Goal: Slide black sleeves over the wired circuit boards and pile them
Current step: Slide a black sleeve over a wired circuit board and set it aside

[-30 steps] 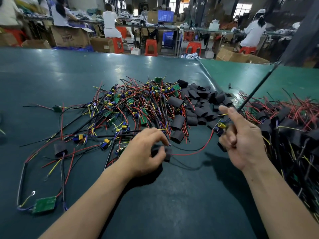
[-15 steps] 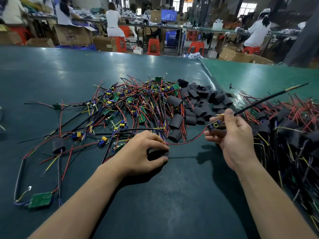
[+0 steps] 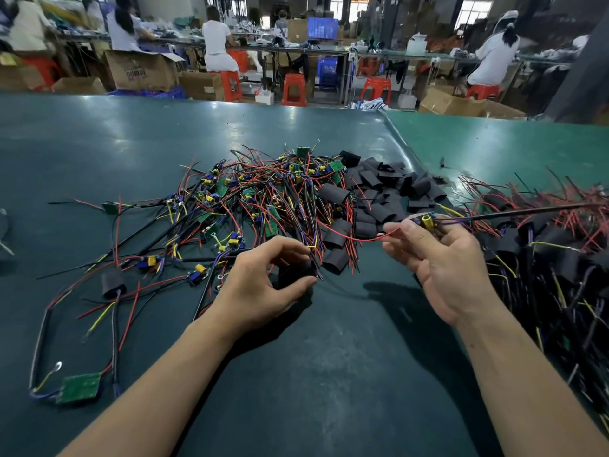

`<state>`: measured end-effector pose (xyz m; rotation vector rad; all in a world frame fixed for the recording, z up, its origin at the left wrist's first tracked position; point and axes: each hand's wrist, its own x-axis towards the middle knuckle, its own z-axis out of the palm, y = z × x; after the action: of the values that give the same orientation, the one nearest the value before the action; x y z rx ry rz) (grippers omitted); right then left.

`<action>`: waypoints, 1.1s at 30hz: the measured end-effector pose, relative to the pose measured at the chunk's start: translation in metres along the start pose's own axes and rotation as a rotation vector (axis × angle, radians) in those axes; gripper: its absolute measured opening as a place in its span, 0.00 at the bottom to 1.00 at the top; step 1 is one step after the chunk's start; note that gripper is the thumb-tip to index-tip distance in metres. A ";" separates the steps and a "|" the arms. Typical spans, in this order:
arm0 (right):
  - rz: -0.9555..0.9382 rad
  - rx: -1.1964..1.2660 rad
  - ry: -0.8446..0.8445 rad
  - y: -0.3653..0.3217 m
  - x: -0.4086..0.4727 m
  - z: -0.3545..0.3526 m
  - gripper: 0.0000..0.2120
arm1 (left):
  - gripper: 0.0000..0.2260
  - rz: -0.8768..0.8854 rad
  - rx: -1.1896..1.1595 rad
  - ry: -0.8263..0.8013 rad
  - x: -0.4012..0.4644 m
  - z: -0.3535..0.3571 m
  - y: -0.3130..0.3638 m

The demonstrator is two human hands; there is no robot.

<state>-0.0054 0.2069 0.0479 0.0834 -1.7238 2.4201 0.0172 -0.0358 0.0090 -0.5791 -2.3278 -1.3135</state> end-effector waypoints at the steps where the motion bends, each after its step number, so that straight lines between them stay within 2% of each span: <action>1: 0.007 0.014 0.001 0.000 -0.001 0.001 0.02 | 0.16 0.004 -0.001 0.013 0.000 0.000 0.000; 7: 0.038 0.047 -0.007 0.001 -0.001 0.000 0.05 | 0.18 0.016 -0.047 0.090 0.000 0.000 -0.001; 11: 0.071 0.036 -0.050 0.000 -0.003 0.003 0.14 | 0.17 0.011 -0.051 0.105 0.000 0.000 -0.004; 19: -0.016 -0.072 -0.126 -0.001 -0.006 0.002 0.10 | 0.16 0.022 -0.090 0.133 -0.001 0.000 -0.008; 24: -0.084 -0.157 -0.188 -0.001 -0.006 0.001 0.13 | 0.16 0.023 -0.098 0.133 -0.001 0.001 -0.008; 33: -0.062 -0.051 -0.329 -0.009 -0.011 0.003 0.10 | 0.16 0.013 -0.101 0.102 -0.001 0.000 -0.007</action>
<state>0.0071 0.2052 0.0554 0.5487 -1.8777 2.4214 0.0139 -0.0391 0.0038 -0.5443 -2.1830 -1.4266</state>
